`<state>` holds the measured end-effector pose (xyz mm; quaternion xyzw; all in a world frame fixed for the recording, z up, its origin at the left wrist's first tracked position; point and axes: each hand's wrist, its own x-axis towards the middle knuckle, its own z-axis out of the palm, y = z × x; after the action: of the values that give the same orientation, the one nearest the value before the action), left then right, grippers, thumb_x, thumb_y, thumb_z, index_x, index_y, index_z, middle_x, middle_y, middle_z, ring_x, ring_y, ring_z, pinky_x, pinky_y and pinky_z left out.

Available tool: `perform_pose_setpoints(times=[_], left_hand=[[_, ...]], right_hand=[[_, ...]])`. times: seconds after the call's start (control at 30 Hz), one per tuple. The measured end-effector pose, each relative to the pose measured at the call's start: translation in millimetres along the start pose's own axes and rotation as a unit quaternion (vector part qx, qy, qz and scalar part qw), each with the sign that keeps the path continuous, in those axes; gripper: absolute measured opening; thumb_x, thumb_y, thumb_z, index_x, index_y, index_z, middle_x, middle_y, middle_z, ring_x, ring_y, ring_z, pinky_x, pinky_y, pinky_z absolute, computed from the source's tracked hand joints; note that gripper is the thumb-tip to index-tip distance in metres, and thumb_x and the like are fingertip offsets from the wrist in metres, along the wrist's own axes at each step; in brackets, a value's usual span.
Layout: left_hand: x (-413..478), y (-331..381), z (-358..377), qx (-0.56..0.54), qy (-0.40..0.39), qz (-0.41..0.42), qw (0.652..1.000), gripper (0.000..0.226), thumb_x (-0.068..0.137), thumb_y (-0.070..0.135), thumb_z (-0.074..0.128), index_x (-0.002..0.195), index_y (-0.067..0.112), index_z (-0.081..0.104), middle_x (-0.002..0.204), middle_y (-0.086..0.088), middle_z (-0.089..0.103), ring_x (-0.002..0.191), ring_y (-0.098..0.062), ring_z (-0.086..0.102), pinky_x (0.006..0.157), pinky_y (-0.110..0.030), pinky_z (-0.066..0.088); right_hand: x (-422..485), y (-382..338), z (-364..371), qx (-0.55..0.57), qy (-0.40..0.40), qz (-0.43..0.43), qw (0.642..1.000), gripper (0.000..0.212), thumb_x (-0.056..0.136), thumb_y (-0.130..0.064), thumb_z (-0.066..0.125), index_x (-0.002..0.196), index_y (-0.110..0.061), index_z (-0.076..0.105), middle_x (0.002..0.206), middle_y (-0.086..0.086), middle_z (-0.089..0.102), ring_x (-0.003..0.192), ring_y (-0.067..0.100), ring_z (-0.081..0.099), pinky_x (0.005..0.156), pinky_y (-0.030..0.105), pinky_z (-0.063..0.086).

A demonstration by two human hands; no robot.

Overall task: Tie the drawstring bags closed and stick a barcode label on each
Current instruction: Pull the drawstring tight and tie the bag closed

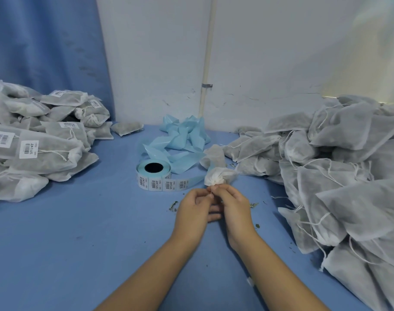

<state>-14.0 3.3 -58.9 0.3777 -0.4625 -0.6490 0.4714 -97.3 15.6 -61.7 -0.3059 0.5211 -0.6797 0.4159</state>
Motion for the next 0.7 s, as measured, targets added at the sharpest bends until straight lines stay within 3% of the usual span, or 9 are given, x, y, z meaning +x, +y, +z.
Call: perform_pose_setpoints(times=[0.13,0.27,0.37,0.47,0.6,0.7], left_hand=[[0.5,-2.8,-7.8,0.132,0.012,0.072,0.989,0.015,0.093,0.007,0.054,0.082,0.008,0.063,0.064,-0.001,0.063,0.057,-0.01,0.057,0.056,-0.016,0.048],[1.8,0.3,-11.2,0.341,-0.024,0.154,0.927,0.023,0.091,0.012,0.056,0.069,0.019,0.058,0.055,0.006,0.055,0.051,-0.001,0.047,0.054,-0.011,0.037],[4.0,0.3,-11.5,0.37,-0.03,0.181,0.911,0.025,0.092,0.013,0.056,0.069,0.023,0.057,0.056,0.007,0.054,0.054,0.002,0.049,0.055,-0.01,0.035],[4.9,-3.0,-16.0,0.365,-0.035,0.203,0.908,0.019,0.094,0.015,0.055,0.079,0.021,0.065,0.059,0.008,0.055,0.057,0.003,0.049,0.056,-0.01,0.037],[11.3,-3.7,-29.6,0.405,0.012,0.252,0.879,0.017,0.094,0.016,0.056,0.094,0.014,0.072,0.083,0.004,0.065,0.075,-0.002,0.052,0.068,-0.004,0.035],[19.0,-1.2,-38.4,0.423,0.041,0.253,0.869,0.016,0.092,0.016,0.058,0.093,0.014,0.073,0.082,0.004,0.059,0.074,-0.004,0.048,0.068,-0.006,0.033]], right_hand=[[1.5,-4.3,-1.4,0.069,-0.011,0.03,0.997,0.011,0.086,0.001,0.058,0.08,-0.003,0.067,0.069,0.004,0.068,0.06,0.012,0.063,0.052,0.019,0.05],[6.1,-8.1,-7.7,0.14,0.007,0.067,0.988,0.012,0.085,0.006,0.053,0.085,0.004,0.065,0.075,0.009,0.067,0.072,0.015,0.064,0.06,0.018,0.054],[6.0,-7.1,-7.8,0.169,0.01,0.08,0.982,0.014,0.087,0.006,0.053,0.082,0.002,0.065,0.073,0.008,0.068,0.074,0.015,0.064,0.062,0.018,0.054],[7.7,-6.7,-9.2,0.176,-0.009,0.08,0.981,0.012,0.09,0.001,0.054,0.089,0.001,0.065,0.081,0.009,0.07,0.081,0.015,0.065,0.073,0.022,0.054],[8.6,-7.3,-9.7,0.134,-0.054,0.062,0.988,0.013,0.096,-0.008,0.05,0.089,-0.007,0.062,0.082,0.007,0.073,0.09,0.015,0.067,0.09,0.028,0.05],[6.7,-5.6,-6.8,-0.008,-0.021,-0.017,1.0,0.016,0.095,-0.011,0.053,0.081,-0.011,0.059,0.067,-0.004,0.065,0.072,0.01,0.057,0.077,0.018,0.047]])
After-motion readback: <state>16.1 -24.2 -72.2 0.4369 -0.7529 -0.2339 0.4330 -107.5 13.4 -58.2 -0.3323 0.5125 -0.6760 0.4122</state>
